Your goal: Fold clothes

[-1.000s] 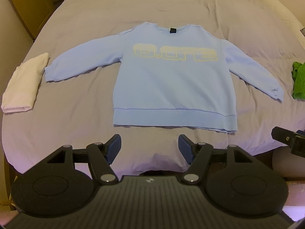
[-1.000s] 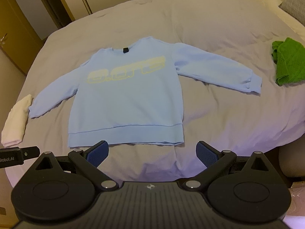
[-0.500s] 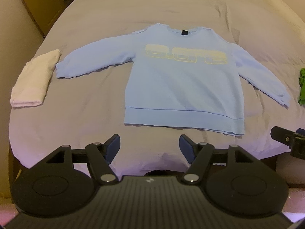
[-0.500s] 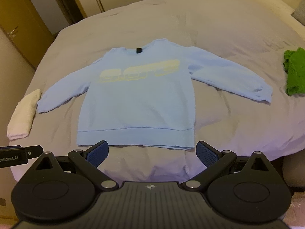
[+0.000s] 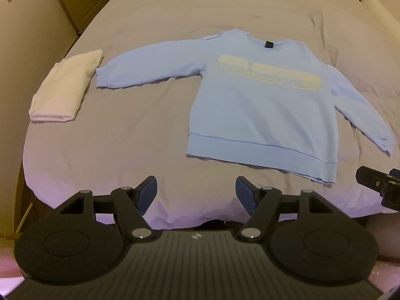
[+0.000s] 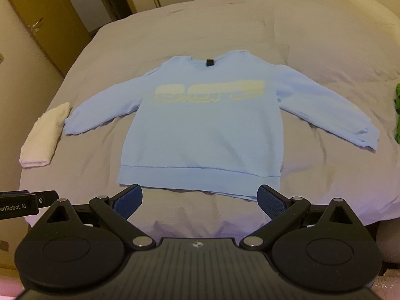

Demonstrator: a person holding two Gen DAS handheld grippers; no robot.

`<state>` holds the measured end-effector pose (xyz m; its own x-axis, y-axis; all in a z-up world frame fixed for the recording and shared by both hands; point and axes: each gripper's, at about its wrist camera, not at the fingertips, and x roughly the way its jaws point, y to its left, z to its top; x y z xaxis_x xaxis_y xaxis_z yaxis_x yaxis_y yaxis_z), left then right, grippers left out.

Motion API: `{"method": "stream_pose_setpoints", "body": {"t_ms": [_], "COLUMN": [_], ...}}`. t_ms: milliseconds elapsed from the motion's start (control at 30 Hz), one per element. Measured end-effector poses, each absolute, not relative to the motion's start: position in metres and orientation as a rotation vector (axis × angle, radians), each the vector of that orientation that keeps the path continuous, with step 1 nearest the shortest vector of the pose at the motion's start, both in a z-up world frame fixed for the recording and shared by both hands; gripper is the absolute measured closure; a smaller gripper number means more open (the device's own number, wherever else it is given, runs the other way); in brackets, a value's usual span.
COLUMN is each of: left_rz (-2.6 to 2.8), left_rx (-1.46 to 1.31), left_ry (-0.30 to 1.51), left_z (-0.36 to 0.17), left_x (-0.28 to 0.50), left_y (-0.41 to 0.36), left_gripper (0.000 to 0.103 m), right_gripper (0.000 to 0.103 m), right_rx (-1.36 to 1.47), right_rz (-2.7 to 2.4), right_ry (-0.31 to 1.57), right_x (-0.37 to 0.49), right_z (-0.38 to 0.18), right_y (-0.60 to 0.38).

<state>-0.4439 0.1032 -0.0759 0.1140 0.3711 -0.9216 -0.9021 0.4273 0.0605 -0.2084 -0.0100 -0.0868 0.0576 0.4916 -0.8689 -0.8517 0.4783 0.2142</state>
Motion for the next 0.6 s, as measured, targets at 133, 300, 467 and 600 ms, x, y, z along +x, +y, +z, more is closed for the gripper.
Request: {"method": "stream_pose_setpoints", "body": {"t_ms": [133, 300, 467, 600], "left_rz": [1.039, 1.046, 1.024, 0.99], "left_rx": [-0.628, -0.636, -0.63, -0.618], "left_ry": [1.083, 1.092, 1.097, 1.106], "left_z": [-0.079, -0.082, -0.087, -0.093], "left_x": [-0.447, -0.444, -0.431, -0.415], "left_y": [0.104, 0.105, 0.111, 0.118], "left_gripper": [0.036, 0.036, 0.036, 0.036], "right_gripper": [0.002, 0.002, 0.002, 0.002], "right_rx": [-0.419, -0.429, -0.425, -0.412], "right_rz": [1.072, 1.073, 1.051, 1.013], "right_ry": [1.107, 1.118, 1.122, 1.13], "right_x": [-0.211, -0.209, -0.202, -0.19], "right_z": [-0.09, -0.095, -0.098, -0.101], "right_y": [-0.005, -0.002, -0.002, -0.004]}}
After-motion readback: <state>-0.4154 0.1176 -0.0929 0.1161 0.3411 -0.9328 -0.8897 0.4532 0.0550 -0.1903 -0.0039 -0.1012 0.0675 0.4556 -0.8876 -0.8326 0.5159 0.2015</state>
